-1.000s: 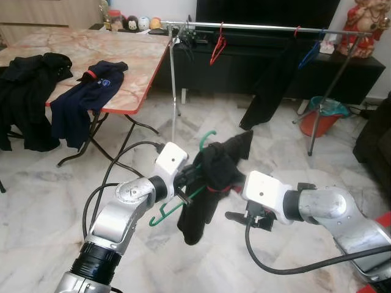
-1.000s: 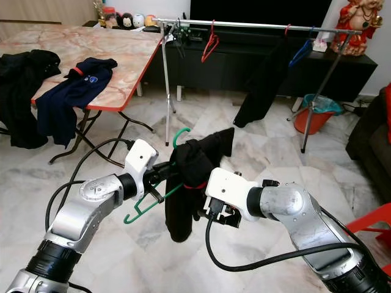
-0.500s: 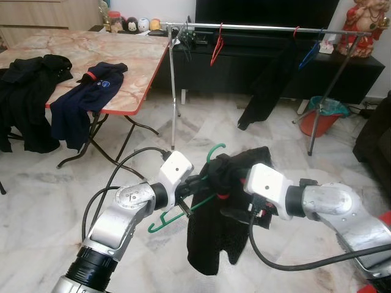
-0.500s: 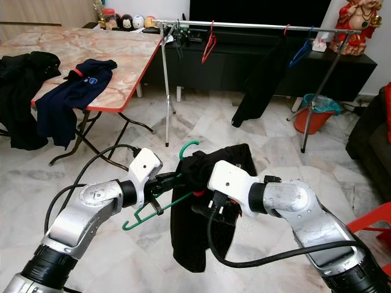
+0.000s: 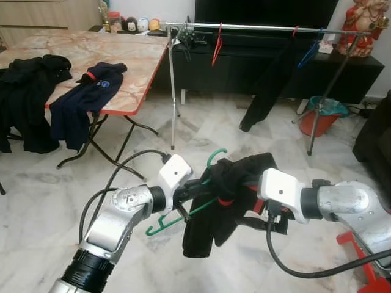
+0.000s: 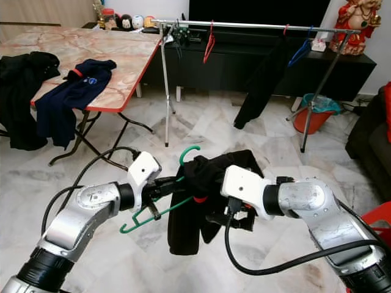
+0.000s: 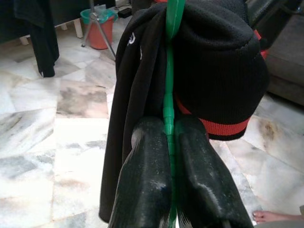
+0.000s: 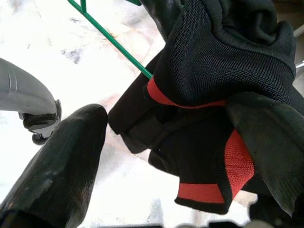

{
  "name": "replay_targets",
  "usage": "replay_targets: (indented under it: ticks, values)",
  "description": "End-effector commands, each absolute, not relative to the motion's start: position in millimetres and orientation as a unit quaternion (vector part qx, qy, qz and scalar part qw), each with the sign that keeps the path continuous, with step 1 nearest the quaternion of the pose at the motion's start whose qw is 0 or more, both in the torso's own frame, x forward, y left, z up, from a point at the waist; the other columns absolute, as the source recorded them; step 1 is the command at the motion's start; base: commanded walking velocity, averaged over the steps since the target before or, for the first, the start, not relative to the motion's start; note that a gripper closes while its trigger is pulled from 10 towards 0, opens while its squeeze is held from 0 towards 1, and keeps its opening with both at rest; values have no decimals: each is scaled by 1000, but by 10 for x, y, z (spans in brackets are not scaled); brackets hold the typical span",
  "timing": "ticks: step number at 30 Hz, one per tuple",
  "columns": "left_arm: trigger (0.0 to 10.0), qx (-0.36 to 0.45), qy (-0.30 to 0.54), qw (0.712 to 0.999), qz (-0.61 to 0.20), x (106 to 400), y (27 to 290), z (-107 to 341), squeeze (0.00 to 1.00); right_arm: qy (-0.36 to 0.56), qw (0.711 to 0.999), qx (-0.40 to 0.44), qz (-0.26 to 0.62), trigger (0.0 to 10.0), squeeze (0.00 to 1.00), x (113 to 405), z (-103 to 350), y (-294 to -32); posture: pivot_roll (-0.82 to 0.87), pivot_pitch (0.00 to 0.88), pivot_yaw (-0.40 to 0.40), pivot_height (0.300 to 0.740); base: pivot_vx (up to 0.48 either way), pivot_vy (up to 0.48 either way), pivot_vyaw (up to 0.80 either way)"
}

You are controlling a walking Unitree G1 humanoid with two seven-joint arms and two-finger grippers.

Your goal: Hang hanger

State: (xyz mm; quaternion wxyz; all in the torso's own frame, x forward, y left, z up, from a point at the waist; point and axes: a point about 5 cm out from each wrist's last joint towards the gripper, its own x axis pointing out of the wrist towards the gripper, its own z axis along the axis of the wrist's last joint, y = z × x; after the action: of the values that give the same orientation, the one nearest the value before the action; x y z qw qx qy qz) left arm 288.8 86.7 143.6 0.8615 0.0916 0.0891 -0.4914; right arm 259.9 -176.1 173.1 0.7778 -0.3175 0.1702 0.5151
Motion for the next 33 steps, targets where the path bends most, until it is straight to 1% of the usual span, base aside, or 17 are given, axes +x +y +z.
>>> replay_targets:
  ticks: [1,6,8,9,10,12,18,19,21,23,27,33]
  values:
    - [10000,93,76,838,-533,2804,813,1536,0,171,784,-332,496,10000,0,2638,1858,-1977,90,0,-29,740,0,0,0]
    - [10000,95,84,827,-547,2767,833,1531,0,173,786,-344,484,10000,0,2677,1932,-2097,85,0,-27,740,0,0,0]
    - [10000,97,87,827,-547,2766,847,1520,0,171,784,-338,492,10000,0,2664,1971,-2090,86,0,-28,740,0,0,0]
    - [10000,97,87,828,-545,2770,848,1518,0,169,784,-333,496,10000,129,2655,1972,-2072,86,0,-28,740,0,0,0]
    - [10000,96,86,829,-544,2774,846,1517,0,166,782,-328,503,10000,310,2643,1967,-2049,88,0,-28,740,0,0,0]
    - [10000,94,85,829,-545,2773,836,1519,0,165,780,-320,512,10000,1000,2623,1945,-2018,88,0,-27,740,0,0,0]
    - [10000,89,87,826,-551,2761,827,1527,0,164,770,-307,535,10000,1000,2587,1859,-1969,89,0,-27,740,0,0,0]
    - [10000,83,88,823,-555,2757,838,1538,0,167,764,-312,540,10000,0,2584,1841,-1985,87,0,-25,740,0,0,0]
    - [10000,79,88,819,-561,2752,852,1550,0,173,758,-320,541,10000,0,2591,1826,-2012,86,0,-24,740,0,0,0]
    - [10000,80,93,807,-577,2725,879,1564,0,186,754,-335,534,10000,0,2622,1795,-2087,86,0,-25,740,0,0,0]
    - [10000,94,105,792,-594,2692,903,1542,0,191,758,-344,521,10000,0,2679,1789,-2147,89,0,-27,740,0,0,0]
    - [10000,101,116,774,-614,2648,899,1520,0,192,753,-350,522,10000,0,2728,1804,-2211,85,0,-21,740,0,0,0]
